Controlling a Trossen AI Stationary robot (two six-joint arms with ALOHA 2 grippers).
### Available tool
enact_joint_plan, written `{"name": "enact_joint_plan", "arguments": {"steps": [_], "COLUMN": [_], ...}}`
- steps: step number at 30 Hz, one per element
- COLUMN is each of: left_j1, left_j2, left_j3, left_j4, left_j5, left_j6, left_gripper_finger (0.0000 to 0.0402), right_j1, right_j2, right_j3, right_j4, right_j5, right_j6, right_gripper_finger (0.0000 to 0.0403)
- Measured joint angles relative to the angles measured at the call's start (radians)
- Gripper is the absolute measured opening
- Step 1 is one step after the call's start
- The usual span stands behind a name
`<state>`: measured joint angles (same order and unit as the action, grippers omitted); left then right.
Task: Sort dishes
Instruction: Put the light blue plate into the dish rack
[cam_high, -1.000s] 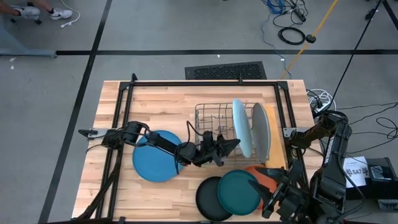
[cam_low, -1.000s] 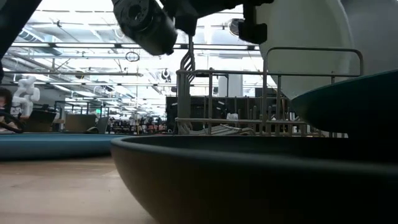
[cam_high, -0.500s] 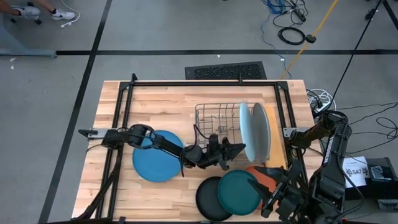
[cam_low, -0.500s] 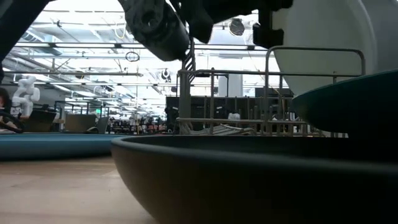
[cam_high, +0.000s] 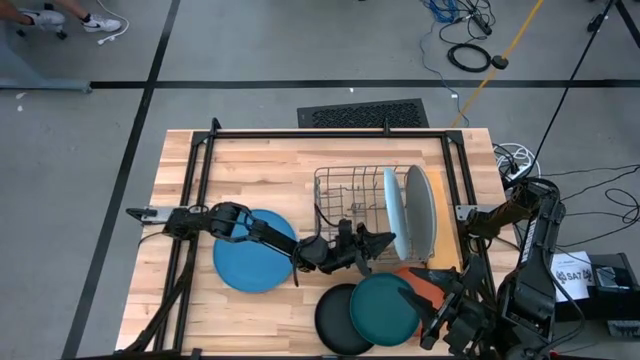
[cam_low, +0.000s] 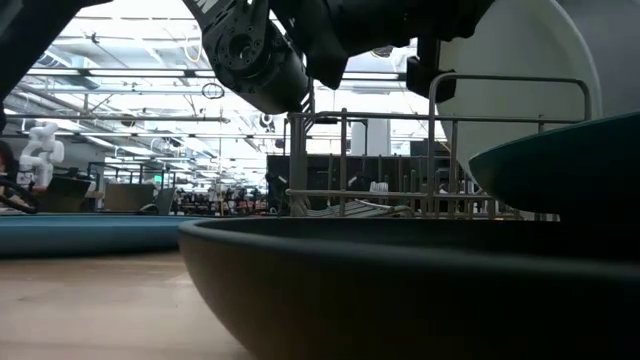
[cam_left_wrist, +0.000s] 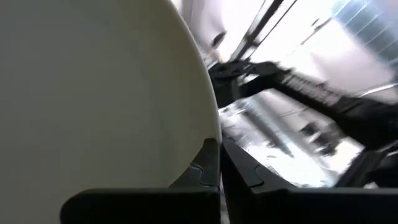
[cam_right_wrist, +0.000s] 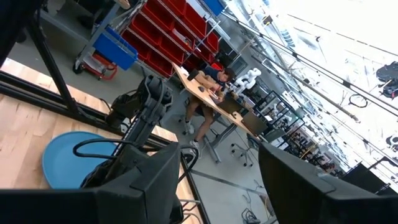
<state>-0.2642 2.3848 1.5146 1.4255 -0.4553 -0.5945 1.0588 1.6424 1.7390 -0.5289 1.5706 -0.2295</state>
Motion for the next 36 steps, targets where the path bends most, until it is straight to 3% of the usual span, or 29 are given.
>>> {"name": "enact_joint_plan", "arguments": {"steps": [6,18,25,28,32,36], "left_j1": [0.001,0.016,0.032,0.043,0.063,0.079], "left_j2": [0.000,0.002,-0.001,-0.001,-0.002,-0.002], "left_j3": [0.000,0.000,0.000,0.020,0.079,0.136], "left_j4": [-0.088,-0.103,-0.096,-0.078,-0.115,-0.206], "left_j5": [-0.022,0.019,0.127,0.219,0.376,0.454], "left_j6": [-0.054,-0.146,-0.160,-0.160,-0.152,-0.151], "left_gripper_finger": [0.0010,0.0100,0.0147,0.0165,0.0171,0.0171], "right_j1": [0.000,0.000,0.000,0.000,0.000,0.000], "right_j2": [0.000,0.000,0.000,0.000,0.000,0.000], "right_j3": [0.000,0.000,0.000,0.000,0.000,0.000], "right_j4": [0.000,0.000,0.000,0.000,0.000,0.000], "right_j5": [0.000,0.000,0.000,0.000,0.000,0.000], "right_j6": [0.000,0.004,0.004,0.004,0.004,0.004], "right_gripper_finger": [0.0210,0.0210,0.0210,0.0210,0.0210,0.0210]}}
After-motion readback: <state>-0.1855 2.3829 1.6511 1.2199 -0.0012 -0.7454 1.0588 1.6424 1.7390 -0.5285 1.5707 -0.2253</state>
